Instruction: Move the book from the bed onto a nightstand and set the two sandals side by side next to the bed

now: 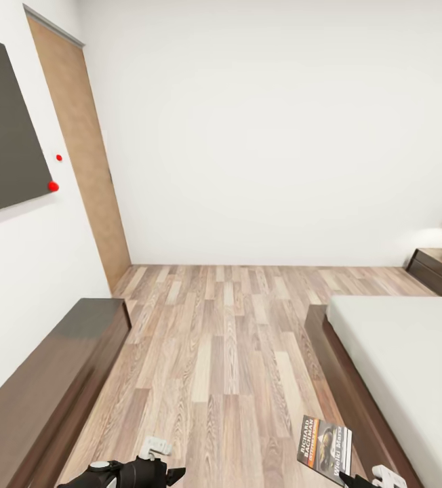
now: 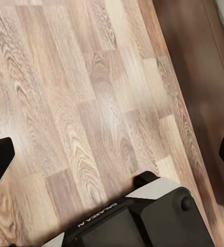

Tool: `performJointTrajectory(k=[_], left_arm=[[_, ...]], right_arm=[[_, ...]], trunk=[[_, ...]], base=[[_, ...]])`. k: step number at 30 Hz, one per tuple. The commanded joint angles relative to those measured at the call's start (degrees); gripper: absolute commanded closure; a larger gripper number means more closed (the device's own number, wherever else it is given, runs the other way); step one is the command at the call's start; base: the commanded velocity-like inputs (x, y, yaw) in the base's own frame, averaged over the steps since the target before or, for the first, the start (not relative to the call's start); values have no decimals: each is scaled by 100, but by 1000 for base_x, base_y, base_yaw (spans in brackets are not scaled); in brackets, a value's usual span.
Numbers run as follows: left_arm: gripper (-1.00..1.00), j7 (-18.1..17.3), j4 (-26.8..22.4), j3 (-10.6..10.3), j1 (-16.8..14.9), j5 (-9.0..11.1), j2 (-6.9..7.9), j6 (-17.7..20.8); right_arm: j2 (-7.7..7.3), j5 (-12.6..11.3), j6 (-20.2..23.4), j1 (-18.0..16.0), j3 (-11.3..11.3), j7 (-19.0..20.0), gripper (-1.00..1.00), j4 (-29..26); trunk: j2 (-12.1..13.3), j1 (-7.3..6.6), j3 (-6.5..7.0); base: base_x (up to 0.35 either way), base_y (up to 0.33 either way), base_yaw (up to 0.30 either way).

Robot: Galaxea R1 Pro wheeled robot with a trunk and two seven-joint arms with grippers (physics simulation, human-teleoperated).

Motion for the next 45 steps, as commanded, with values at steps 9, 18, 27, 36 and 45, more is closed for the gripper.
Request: performJointTrajectory(k=[9, 18, 27, 36, 45], left_arm=[[-100, -21, -7, 16, -3, -49, 1, -1], [-100, -21, -7, 16, -3, -49, 1, -1], [-100, -21, -7, 9, -2, -49, 1, -1], [-100, -23, -7, 10, -3, -49, 1, -1], [-100, -23, -7, 7, -3, -49, 1, -1]], right_arm=[[-4, -72, 14, -6, 24, 0, 100, 2], [-4, -73, 10, -6, 25, -6, 100, 4], [-4, -73, 9, -6, 25, 1, 100, -2], [-4, -73, 9, -6, 25, 14, 100, -4], [-4, -73, 9, -6, 25, 31, 100, -5]], trunk=[[-12, 7, -12], [-12, 7, -12], [-12, 7, -12], [-12, 7, -12], [-12, 7, -12]], base=[[328, 0, 0], [328, 0, 0], [327, 0, 0], [324, 0, 0], [283, 0, 0]])
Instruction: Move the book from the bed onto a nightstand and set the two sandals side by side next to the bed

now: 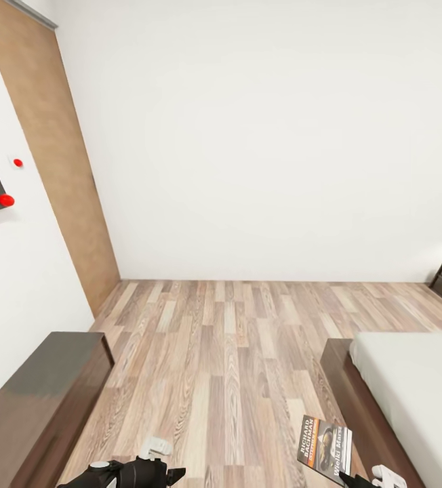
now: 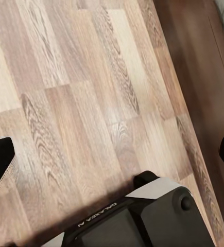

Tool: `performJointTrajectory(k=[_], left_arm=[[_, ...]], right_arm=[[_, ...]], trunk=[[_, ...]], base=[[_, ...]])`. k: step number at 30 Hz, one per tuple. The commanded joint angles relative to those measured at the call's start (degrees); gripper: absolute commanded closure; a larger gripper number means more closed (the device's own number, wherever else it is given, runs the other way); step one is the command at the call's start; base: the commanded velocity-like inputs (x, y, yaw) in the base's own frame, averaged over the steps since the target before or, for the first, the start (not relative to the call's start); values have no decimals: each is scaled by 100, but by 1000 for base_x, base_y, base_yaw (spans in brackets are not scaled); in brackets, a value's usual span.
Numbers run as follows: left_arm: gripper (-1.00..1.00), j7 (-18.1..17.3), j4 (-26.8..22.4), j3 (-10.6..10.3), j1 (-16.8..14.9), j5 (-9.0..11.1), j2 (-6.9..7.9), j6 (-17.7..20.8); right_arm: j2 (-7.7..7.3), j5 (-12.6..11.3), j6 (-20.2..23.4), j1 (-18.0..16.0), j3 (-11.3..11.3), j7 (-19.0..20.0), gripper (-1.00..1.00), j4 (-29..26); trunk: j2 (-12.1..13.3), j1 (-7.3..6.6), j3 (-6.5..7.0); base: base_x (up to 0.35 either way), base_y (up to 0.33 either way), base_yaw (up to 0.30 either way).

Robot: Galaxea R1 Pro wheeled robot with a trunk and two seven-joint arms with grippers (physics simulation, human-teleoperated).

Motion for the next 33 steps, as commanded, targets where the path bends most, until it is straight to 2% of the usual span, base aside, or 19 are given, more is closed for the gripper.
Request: performJointTrajectory(k=[1, 33], left_arm=[[-100, -17, -8, 15, -3, -49, 1, -1], [-100, -13, 84, 17, -2, -49, -42, 0]], right_arm=[[-4, -67, 13, -6, 28, 15, 100, -1], [-4, -67, 18, -7, 28, -1, 100, -1]], trunk=[[-12, 6, -12], [-12, 6, -10]], base=[[273, 0, 0], [272, 0, 0]])
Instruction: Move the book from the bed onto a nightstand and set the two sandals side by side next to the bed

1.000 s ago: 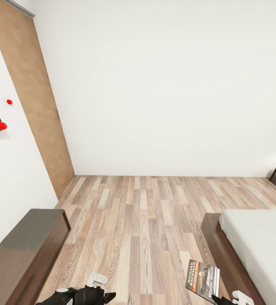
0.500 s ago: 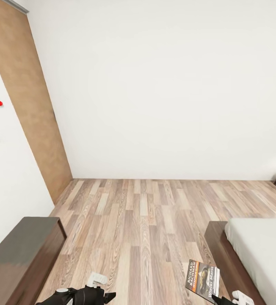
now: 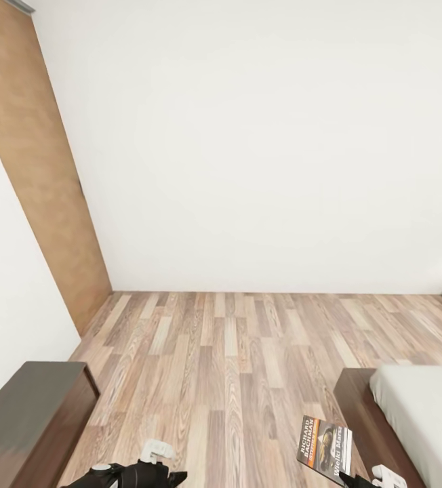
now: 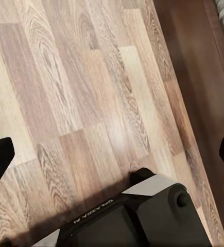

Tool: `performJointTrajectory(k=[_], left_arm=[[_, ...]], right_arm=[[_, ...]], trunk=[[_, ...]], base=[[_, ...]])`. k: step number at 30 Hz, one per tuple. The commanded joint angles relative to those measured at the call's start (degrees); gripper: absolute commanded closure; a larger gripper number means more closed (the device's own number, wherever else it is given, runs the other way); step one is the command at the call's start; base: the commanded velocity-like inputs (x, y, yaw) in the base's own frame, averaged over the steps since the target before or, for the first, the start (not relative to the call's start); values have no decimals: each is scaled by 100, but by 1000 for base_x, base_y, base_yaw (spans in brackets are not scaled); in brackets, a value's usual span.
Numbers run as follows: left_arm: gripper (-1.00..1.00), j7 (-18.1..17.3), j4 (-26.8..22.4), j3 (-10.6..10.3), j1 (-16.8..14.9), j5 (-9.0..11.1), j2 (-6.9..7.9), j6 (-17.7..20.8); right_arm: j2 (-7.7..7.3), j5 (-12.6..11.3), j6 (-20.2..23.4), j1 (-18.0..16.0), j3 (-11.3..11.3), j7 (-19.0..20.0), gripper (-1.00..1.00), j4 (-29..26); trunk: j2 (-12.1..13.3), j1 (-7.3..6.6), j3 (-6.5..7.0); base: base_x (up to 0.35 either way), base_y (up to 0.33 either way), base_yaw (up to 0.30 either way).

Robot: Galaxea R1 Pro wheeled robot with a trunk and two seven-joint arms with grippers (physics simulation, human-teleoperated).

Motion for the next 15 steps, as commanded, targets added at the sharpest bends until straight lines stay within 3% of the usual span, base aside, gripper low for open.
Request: performJointTrajectory(k=[1, 15], left_arm=[[-100, -18, 27, 18, -4, -48, 0, -1], [-100, -20, 87, 19, -5, -48, -1, -1]], right_arm=[[-4, -66, 13, -6, 28, 13, 100, -2], [-4, -66, 15, -6, 29, 17, 100, 0]], trunk=[[-12, 6, -12], [-12, 6, -12]], base=[[272, 0, 0], [272, 0, 0]])
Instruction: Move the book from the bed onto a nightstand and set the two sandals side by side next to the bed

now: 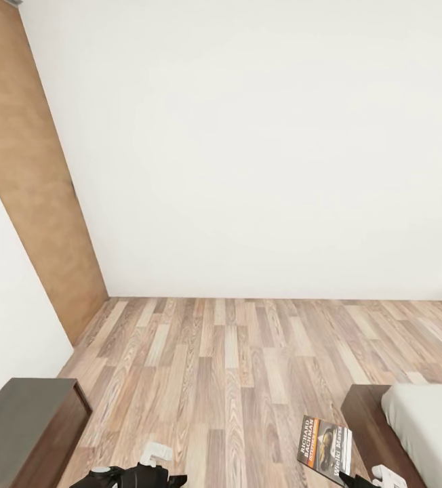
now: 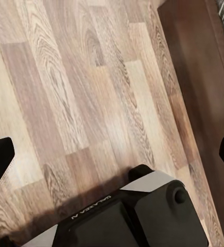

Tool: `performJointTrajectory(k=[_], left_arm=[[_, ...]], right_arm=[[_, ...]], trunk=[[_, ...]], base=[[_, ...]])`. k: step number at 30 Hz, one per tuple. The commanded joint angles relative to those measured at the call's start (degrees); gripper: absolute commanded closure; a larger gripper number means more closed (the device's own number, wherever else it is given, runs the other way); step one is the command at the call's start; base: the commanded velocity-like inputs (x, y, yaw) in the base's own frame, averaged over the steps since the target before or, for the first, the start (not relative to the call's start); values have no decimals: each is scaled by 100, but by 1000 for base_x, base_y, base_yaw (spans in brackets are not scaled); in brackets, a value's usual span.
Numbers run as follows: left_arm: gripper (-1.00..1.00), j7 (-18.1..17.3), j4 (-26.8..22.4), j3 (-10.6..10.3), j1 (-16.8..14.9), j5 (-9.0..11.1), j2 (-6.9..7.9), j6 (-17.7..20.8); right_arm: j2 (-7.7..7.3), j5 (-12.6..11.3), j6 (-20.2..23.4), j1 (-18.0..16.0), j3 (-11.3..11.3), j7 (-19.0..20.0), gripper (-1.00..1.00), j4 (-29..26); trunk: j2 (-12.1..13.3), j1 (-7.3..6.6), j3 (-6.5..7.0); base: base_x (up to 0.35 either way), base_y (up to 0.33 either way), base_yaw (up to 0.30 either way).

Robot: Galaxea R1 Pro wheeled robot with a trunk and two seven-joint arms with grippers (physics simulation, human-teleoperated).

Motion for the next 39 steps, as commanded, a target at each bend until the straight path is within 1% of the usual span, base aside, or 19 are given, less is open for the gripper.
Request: performJointTrajectory(k=[1, 39], left_arm=[[-100, -15, -7, 16, -2, -49, 1, -1], [-100, -17, -7, 21, -4, -49, 1, -1]], right_arm=[[-4, -68, 13, -6, 28, 14, 100, -1], [-4, -69, 7, -6, 36, -3, 100, -3]], trunk=[[-12, 6, -12], [-12, 6, -12]], base=[[272, 0, 0], [272, 0, 0]])
